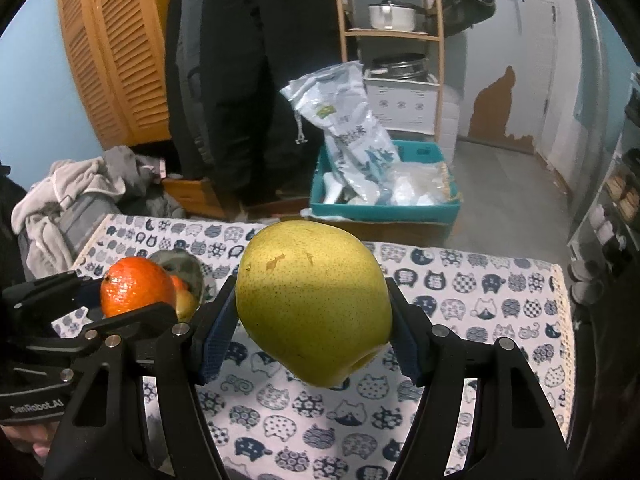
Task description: Organize fruits
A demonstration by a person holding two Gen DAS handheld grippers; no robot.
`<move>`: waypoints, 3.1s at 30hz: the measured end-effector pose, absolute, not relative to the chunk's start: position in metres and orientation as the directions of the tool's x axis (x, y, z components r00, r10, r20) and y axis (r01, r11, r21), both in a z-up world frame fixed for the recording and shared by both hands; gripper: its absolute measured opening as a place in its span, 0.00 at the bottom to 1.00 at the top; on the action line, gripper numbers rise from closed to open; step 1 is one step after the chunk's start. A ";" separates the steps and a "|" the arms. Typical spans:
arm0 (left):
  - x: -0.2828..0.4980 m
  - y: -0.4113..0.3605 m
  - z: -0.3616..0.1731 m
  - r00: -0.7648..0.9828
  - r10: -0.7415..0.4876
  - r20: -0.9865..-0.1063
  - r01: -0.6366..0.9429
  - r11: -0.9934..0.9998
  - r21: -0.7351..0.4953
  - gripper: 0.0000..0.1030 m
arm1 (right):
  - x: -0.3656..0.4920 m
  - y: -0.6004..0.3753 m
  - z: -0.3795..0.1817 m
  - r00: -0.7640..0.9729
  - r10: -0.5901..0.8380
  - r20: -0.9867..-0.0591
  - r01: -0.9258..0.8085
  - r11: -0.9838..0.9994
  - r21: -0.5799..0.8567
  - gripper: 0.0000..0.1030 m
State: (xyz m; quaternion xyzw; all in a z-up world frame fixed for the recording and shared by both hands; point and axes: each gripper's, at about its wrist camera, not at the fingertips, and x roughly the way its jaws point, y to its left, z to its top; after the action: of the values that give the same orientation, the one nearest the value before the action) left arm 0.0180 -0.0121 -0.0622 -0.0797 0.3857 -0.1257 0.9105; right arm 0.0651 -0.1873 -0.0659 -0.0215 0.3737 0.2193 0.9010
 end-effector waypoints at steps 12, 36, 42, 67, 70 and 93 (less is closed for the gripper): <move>0.020 0.060 -0.083 0.673 -0.216 -0.708 0.019 0.961 -0.275 0.45 | 0.084 -0.121 -0.082 0.554 0.427 -0.715 -0.480 0.865 0.144 0.67; 0.021 0.188 -0.155 0.581 -0.080 -0.810 -0.274 0.918 -0.287 0.45 | 0.121 0.010 -0.149 0.373 0.462 -0.805 -0.592 0.786 0.177 0.67; 0.022 0.211 -0.175 0.549 -0.062 -0.833 -0.332 0.899 -0.286 0.45 | 0.129 0.040 -0.176 0.310 0.454 -0.835 -0.614 0.766 0.188 0.67; 0.030 0.233 -0.210 0.465 -0.063 -0.883 -0.411 0.868 -0.278 0.60 | 0.141 0.076 -0.212 0.231 0.451 -0.862 -0.638 0.739 0.215 0.68; 0.029 0.231 -0.205 0.475 -0.052 -0.878 -0.403 0.875 -0.270 0.64 | 0.140 0.077 -0.211 0.232 0.448 -0.863 -0.641 0.738 0.211 0.68; 0.007 0.195 -0.123 0.598 0.000 -0.801 -0.299 0.927 -0.224 0.75 | 0.106 0.031 -0.112 0.456 0.478 -0.751 -0.619 0.776 0.118 0.77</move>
State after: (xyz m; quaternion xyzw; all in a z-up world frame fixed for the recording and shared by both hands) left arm 0.0067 0.1953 -0.1233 -0.1704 0.4402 0.0852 0.8775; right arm 0.1060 0.0307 -0.1123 -0.0866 0.4093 0.3231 0.8489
